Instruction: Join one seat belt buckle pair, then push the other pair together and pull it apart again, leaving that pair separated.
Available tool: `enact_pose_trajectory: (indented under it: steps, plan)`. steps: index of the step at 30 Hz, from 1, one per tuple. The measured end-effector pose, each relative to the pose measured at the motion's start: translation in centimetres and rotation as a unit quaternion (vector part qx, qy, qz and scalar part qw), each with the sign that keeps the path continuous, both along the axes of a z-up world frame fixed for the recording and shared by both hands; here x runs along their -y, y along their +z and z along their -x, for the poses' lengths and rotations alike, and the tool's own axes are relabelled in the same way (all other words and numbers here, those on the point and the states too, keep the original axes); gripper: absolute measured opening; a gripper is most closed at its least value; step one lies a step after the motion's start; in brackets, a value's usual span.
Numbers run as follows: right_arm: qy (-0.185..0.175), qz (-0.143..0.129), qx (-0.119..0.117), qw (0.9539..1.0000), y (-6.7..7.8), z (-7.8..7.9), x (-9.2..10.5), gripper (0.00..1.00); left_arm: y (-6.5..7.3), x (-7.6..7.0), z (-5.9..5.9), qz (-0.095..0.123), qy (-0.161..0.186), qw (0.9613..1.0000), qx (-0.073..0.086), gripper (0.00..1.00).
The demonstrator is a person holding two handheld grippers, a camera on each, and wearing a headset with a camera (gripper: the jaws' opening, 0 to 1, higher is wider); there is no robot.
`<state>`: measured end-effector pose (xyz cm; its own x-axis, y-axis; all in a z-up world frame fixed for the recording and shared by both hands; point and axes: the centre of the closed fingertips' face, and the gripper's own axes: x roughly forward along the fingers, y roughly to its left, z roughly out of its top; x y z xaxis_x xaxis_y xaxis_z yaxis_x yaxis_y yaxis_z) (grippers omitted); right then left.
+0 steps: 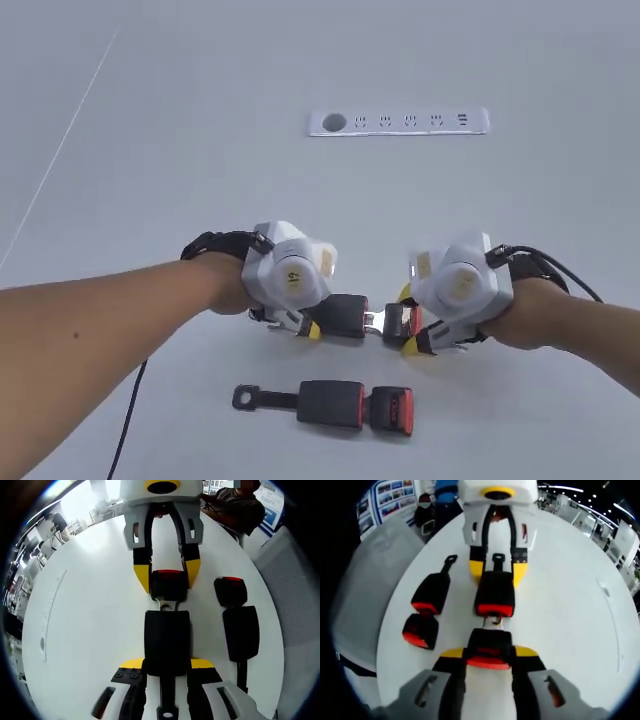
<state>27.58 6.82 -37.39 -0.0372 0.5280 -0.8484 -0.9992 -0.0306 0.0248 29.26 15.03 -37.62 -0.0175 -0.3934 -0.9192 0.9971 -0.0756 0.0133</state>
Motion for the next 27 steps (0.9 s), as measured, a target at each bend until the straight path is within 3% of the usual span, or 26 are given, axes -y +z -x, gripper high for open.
enact_pose_trajectory:
  steps: [10, 27]
  plan:
    - [0.004, -0.003, -0.004, 1.0, 0.0, 0.2, 0.6, 0.36, 0.0, 0.1, 0.1, -0.001, 0.009, 1.0, -0.003, 0.32]
    - [-0.009, -0.013, -0.007, 0.9999, 0.1, 0.9, 4.3, 0.37, -0.1, 0.2, 0.0, -0.002, 0.017, 0.9998, -0.006, 0.32]
